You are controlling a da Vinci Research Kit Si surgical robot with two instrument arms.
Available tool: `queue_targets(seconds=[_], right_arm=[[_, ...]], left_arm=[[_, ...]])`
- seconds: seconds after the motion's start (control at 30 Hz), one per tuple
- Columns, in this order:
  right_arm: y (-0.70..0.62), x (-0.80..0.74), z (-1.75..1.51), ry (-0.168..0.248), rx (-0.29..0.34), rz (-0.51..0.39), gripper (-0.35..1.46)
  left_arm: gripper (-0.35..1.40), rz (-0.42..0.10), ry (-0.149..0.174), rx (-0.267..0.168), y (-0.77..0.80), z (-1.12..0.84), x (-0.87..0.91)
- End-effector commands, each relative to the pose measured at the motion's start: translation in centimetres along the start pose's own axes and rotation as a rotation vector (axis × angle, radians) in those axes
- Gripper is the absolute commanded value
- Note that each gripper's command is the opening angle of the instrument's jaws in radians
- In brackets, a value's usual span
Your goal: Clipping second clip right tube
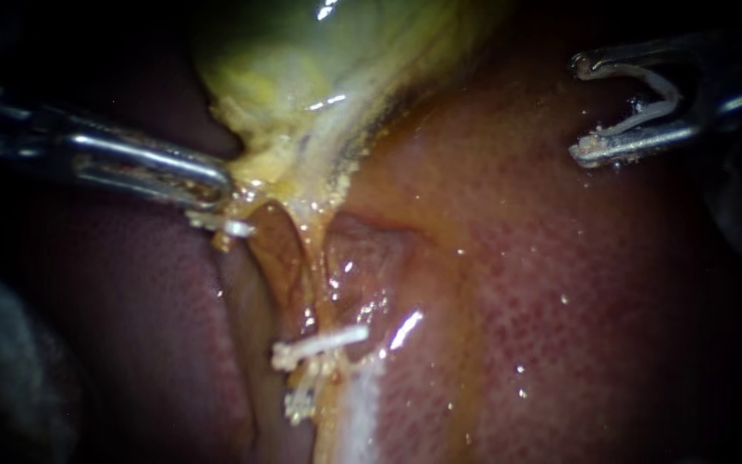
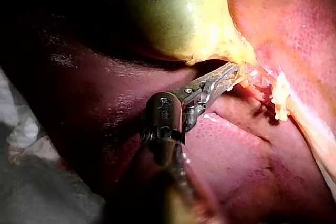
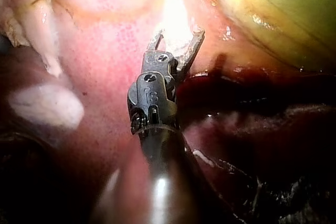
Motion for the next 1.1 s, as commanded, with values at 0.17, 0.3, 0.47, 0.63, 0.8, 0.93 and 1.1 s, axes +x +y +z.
queue_targets(seconds=[0.17, 0.3, 0.47, 0.63, 0.8, 0.93, 1.1], right_arm=[[-0.03, 0.06, 0.04, 0.003, 0.003, 0.003, 0.46], [-0.08, 0.14, 0.1, 0.014, 0.012, 0.006, 0.46], [-0.23, 0.31, 0.22, 0.028, 0.042, 0.024, 0.46], [-0.42, 0.53, 0.45, 0.05, 0.076, 0.075, 0.46], [-0.68, 0.7, 0.79, 0.056, 0.122, 0.131, 0.46], [-0.91, 0.75, 1.13, 0.053, 0.177, 0.172, 0.45], [-1.1, 0.75, 1.52, 0.058, 0.242, 0.231, 0.45]], left_arm=[[-0.35, 0.004, 0.009, 0.014, -0.03, -0.16, 0.06], [-0.35, 0.004, 0.009, 0.015, -0.03, -0.16, 0.05], [-0.35, 0.004, 0.01, 0.015, -0.04, -0.15, 0.04], [-0.35, 0.005, 0.01, 0.016, -0.07, -0.14, 0.03], [-0.35, 0.006, 0.01, 0.017, -0.08, -0.13, 0.02], [-0.35, 0.005, 0.01, 0.018, -0.08, -0.12, 0.03], [-0.35, 0.005, 0.011, 0.018, -0.07, -0.11, 0.03]])
